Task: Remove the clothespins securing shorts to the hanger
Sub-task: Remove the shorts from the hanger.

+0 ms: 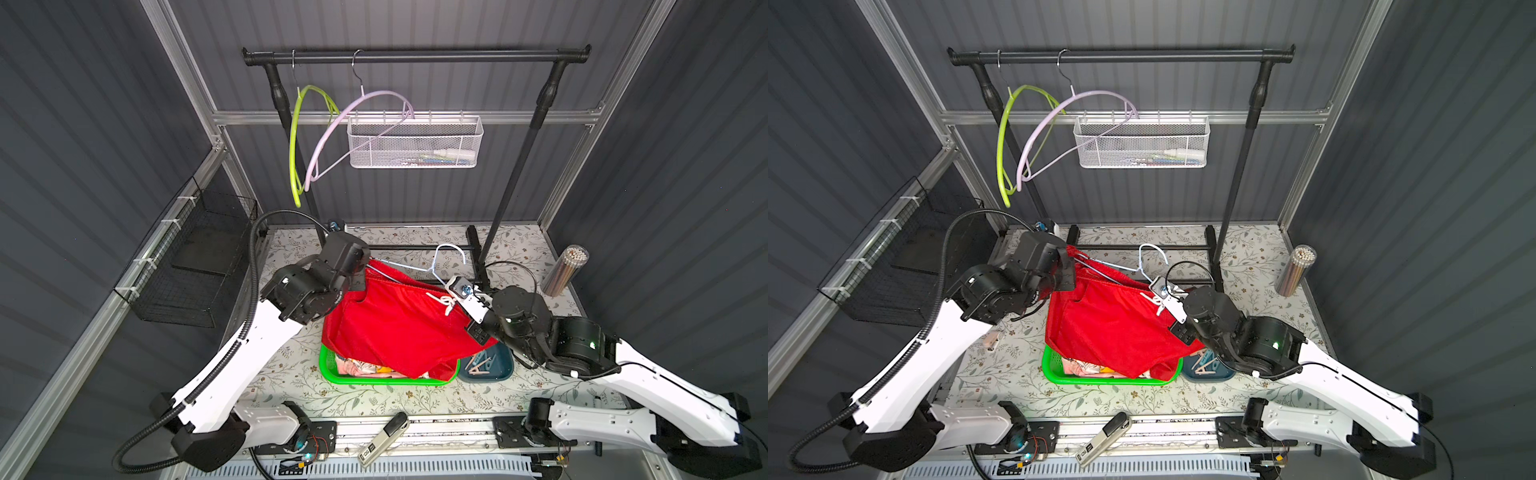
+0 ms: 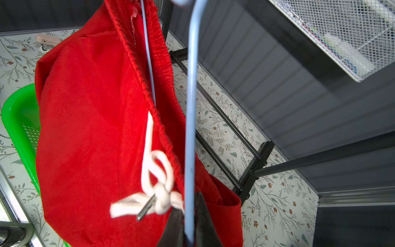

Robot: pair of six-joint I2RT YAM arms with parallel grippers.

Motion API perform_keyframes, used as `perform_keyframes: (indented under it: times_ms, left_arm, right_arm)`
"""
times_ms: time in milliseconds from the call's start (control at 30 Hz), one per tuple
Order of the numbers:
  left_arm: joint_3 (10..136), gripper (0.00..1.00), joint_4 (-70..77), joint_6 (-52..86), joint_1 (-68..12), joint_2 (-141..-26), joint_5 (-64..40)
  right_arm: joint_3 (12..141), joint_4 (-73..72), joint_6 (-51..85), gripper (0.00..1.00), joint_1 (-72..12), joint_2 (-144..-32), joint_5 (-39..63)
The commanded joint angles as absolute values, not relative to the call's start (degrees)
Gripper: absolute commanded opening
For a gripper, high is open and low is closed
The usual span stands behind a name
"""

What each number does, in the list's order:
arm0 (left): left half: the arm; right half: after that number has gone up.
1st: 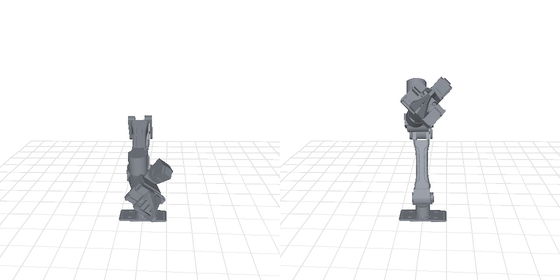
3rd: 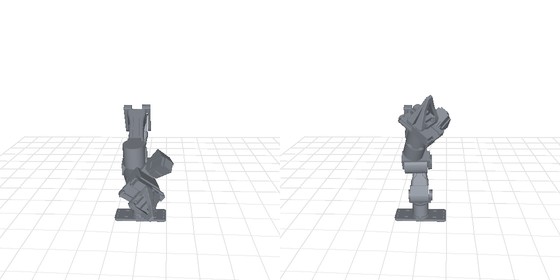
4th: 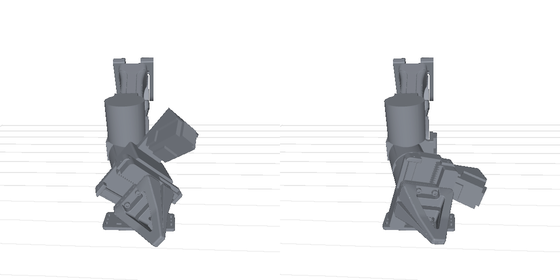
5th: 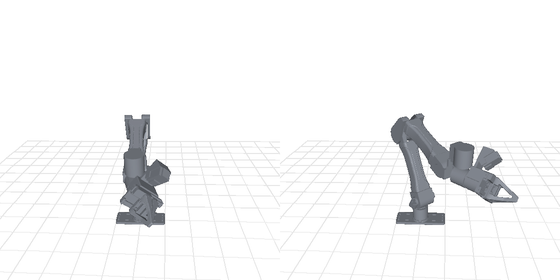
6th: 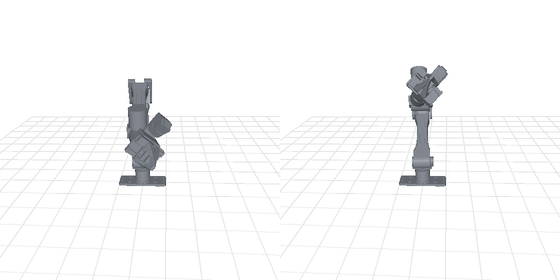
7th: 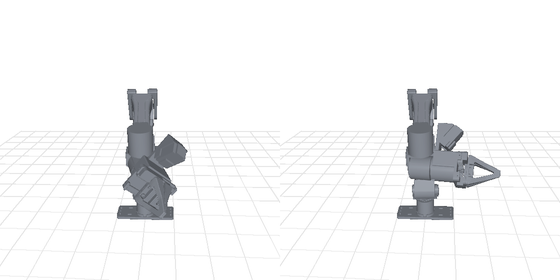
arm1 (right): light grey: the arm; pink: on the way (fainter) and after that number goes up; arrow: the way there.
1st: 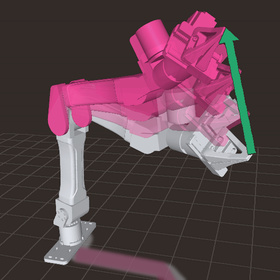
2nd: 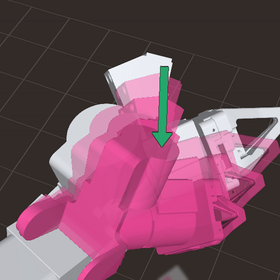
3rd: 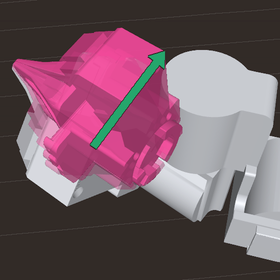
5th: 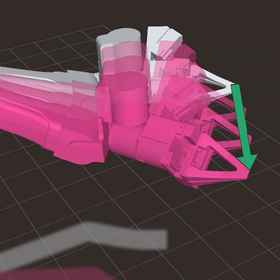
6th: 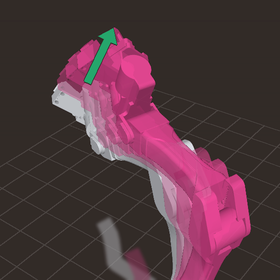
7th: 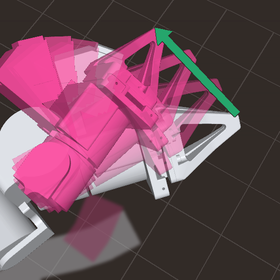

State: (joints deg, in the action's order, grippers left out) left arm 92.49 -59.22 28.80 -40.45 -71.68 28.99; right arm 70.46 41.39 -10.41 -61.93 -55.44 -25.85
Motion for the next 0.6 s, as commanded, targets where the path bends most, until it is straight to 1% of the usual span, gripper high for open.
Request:
perform_keyframes:
  times_ms: [0, 100, 167, 267, 333, 500, 567]
  left_arm:
    - [91.5, 0.0, -63.9, 25.7, -35.4, -69.3, 32.6]
    - [90.3, 0.0, -64.9, 24.3, -31.8, -68.5, 30.9]
    - [89.0, 0.0, -65.2, 22.7, -27.7, -67.6, 29.7]
    - [86.8, 0.0, -63.8, 19.9, -19.7, -65.8, 23.8]
    - [85.5, 0.0, -62.5, 19.0, -16.0, -65.0, 19.4]
    - [83.6, 0.0, -59.8, 19.1, -15.1, -64.7, 13.6]
    - [83.5, 0.0, -58.4, 17.3, -15.1, -64.0, 7.3]
  right_arm:
    - [70.7, 42.9, -10.2, 0.0, -61.5, -53.1, -30.2]
    - [70.6, 43.2, -10.4, 0.0, -61.6, -52.6, -31.0]
    - [70.2, 42.9, -10.7, 0.0, -61.6, -51.5, -30.5]
    - [68.0, 40.6, -12.0, 0.0, -61.5, -49.1, -29.8]
    - [66.5, 38.0, -12.8, 0.0, -61.4, -47.5, -29.1]
    - [66.1, 35.1, -12.1, 0.0, -60.6, -45.6, -25.4]
    - [66.6, 35.2, -11.8, 0.0, -60.4, -46.4, -25.4]
